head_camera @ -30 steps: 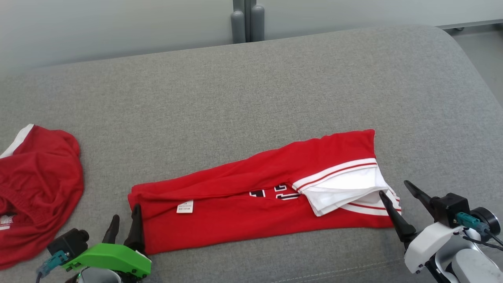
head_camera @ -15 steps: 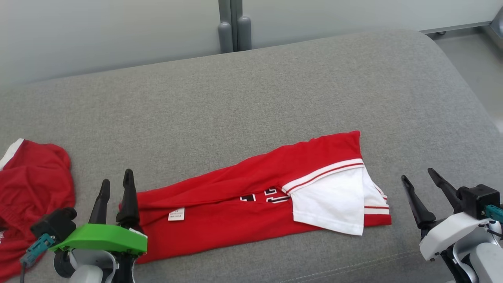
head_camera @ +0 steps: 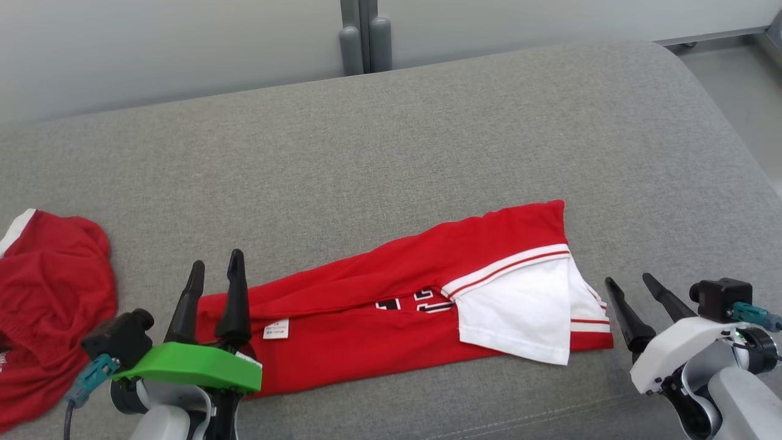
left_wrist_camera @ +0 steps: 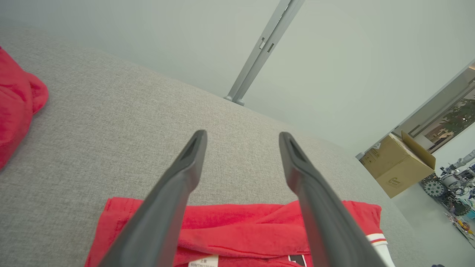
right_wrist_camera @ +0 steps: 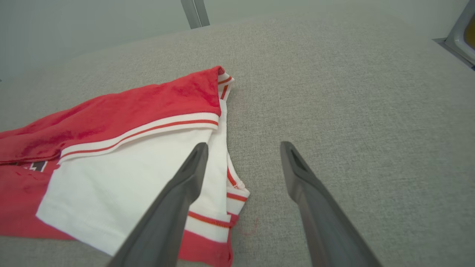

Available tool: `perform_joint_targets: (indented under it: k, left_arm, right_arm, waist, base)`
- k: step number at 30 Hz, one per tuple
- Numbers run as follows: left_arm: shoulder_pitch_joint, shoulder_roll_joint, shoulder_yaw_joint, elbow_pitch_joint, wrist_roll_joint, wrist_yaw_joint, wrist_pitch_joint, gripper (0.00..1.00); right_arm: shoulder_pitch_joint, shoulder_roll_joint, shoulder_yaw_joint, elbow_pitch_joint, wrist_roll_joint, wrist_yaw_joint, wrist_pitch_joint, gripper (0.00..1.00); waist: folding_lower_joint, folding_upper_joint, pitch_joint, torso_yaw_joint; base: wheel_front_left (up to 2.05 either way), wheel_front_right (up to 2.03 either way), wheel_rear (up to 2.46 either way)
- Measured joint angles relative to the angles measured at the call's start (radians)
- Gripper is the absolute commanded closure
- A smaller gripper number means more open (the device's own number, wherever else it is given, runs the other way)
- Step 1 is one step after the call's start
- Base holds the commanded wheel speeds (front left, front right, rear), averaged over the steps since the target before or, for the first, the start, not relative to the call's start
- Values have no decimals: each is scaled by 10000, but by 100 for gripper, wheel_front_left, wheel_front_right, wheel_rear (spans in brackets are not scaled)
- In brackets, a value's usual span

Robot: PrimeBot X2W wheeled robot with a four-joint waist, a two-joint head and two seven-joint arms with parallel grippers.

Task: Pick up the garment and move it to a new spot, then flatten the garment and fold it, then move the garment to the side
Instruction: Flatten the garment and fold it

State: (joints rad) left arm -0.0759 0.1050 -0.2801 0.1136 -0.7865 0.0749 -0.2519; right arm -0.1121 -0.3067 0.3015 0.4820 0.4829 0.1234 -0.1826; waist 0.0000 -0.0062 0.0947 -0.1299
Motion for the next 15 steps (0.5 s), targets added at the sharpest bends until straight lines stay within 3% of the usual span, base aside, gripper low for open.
perform_joint_targets:
  k: [15]
  left_arm:
    - [174,-27,-71,-401,174,136,0,0]
  right_arm:
    - [-1514,169,219,1210,1277,0,1680,0]
  waist:
    - [0,0,473,737]
  base:
    - [0,0,0]
